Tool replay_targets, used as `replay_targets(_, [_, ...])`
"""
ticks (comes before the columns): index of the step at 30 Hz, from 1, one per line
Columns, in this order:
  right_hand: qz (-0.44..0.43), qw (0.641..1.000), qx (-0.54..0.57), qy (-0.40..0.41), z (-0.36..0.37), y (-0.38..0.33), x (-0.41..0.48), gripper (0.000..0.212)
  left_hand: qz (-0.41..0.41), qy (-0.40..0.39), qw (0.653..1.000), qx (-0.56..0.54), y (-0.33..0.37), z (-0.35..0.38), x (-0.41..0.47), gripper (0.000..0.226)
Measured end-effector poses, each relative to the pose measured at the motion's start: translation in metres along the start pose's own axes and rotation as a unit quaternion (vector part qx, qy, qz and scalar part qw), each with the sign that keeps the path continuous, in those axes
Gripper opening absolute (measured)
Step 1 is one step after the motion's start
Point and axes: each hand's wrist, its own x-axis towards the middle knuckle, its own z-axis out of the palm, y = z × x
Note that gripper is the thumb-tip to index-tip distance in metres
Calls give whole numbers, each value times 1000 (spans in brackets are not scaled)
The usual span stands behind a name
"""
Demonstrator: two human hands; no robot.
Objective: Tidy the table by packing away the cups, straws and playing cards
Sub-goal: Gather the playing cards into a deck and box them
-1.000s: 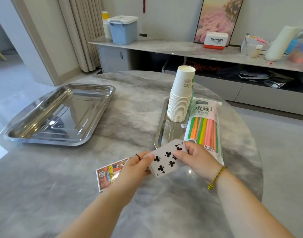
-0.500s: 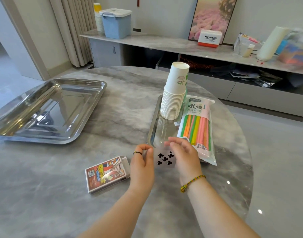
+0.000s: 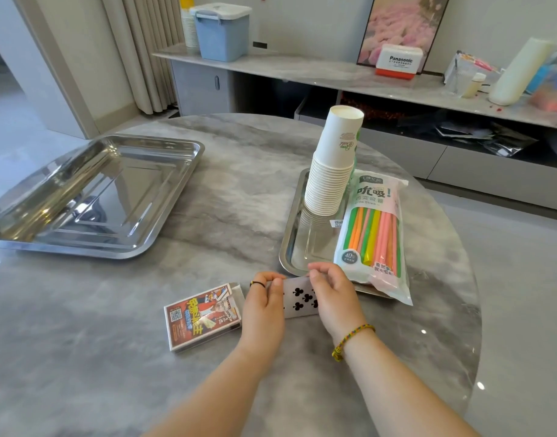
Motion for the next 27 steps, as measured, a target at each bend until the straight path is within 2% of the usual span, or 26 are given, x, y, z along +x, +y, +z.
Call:
replay_targets(3, [-35, 991, -86, -100, -11, -10, -1, 12, -64, 4, 997, -48, 9, -7, 4, 24])
replay_targets(6, [-34, 983, -91, -153, -18, -21, -6, 21, -107, 11, 990, -86, 22, -13, 3, 25])
replay_targets(12, [-33, 982, -87, -165, -12, -31, -14, 22, -193, -32, 969, -148, 31, -24, 0, 19])
replay_targets(16, [-32, 986, -86, -142, -9, -30, -14, 24, -177, -35, 972, -148, 34, -31, 1, 24])
replay_targets(18, [-19, 991, -61, -120, -12, -30, -11, 24, -119, -35, 988, -88, 31, -41, 4, 24])
replay_targets(20, [-7, 994, -40, -99, -15, -30, -8, 23, -24, -35, 999, -2, 26, -58, 7, 25])
replay_targets(22, [5, 996, -30, -86, -17, -29, -6, 21, 63, -39, 991, 109, 21, -76, 9, 28])
replay_targets(24, [13, 996, -32, -81, -15, -27, -5, 22, 129, -80, 954, 260, 17, -92, 12, 28])
replay_targets(25, [16, 996, -35, -81, -14, -26, -5, 23, 141, -114, 920, 347, 15, -98, 14, 39])
replay_targets(27, [21, 995, -39, -85, -11, -25, -6, 24, 143, -176, 846, 482, 7, -108, 18, 78])
